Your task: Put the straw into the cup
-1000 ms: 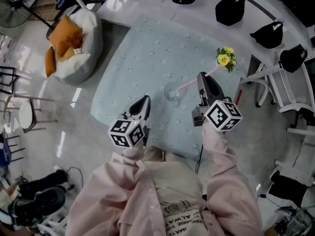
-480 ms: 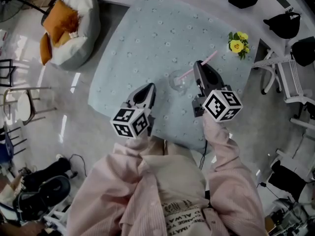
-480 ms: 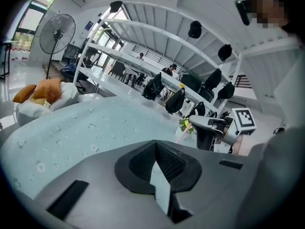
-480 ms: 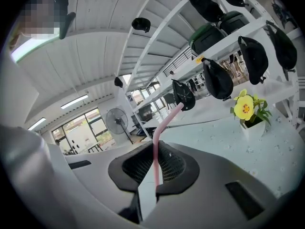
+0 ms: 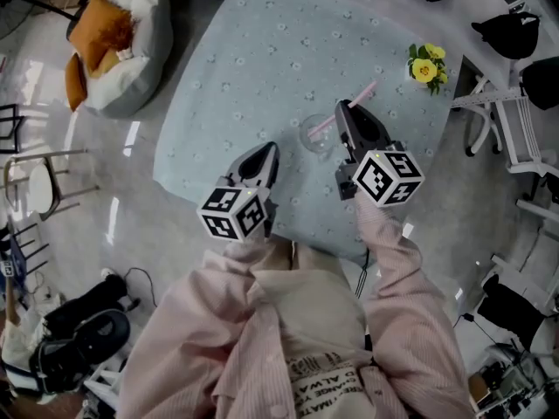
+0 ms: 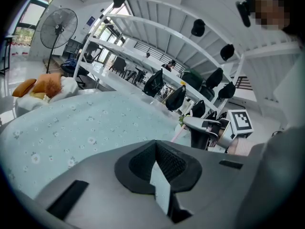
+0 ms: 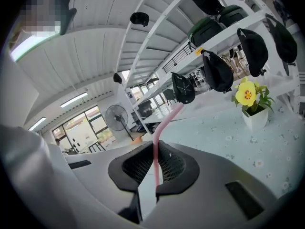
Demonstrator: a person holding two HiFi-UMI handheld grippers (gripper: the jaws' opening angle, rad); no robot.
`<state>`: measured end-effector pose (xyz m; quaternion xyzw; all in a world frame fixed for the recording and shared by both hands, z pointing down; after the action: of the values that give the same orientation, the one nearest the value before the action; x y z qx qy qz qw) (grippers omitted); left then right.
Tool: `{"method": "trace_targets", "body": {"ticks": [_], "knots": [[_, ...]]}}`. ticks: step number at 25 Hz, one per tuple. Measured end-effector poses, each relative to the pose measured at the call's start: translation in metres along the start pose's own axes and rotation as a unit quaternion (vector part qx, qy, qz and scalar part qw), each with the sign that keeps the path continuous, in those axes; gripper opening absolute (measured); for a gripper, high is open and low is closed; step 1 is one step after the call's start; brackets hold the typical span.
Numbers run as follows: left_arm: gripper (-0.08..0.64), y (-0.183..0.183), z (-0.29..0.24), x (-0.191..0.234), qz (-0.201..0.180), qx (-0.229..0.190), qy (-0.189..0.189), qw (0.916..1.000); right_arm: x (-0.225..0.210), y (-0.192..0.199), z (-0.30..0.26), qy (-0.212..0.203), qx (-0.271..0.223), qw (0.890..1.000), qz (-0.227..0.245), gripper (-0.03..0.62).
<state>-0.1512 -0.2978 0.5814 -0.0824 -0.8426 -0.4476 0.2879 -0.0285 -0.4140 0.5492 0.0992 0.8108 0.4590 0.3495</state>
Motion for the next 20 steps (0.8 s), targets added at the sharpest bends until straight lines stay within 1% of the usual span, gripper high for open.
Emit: {"method": "trace_targets", "body": {"ticks": [6,12,15,16,18,20], "knots": [[-0.002,0.003,-0.001,-0.001,0.003,0.001,0.001,1.0000,-0.003,0.008,0.000,-0.002,0.000,1.000,-0.013,0.025],[-0.002,0.002,0.002,-0.001,0.002,0.000,0.000,1.0000,-0.004,0.010,0.002,0.009,-0.004,1.000,-0.011,0.025],[-0.002,0.003,0.003,-0.001,0.004,0.000,0.000,1.0000,-0.004,0.013,0.001,0.007,0.003,1.000,-0.013,0.029],[-0.002,0.003,0.003,-0.001,0.005,0.000,0.001,1.0000,-0.004,0.015,0.001,0.007,0.006,1.000,-0.015,0.037],[-0.002,0.004,0.003,-0.001,0.007,-0.001,0.001,1.0000,-0.005,0.019,0.000,0.009,0.010,1.000,-0.021,0.104],[-0.002,0.004,0.003,-0.002,0.007,-0.002,0.002,1.0000,-0.006,0.021,0.001,0.010,0.012,1.000,-0.027,0.106]]}}
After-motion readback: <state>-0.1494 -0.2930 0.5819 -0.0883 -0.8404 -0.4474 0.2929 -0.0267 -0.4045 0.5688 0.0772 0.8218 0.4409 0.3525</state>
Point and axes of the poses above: the fingertips, and each gripper's own axes: z backward along the fingers, x to its left, y out of its underside, the point moved 1 cm from there along z, backward along the fingers, and after that the axes turned 4 degrees about y, right-handed, at the moved point
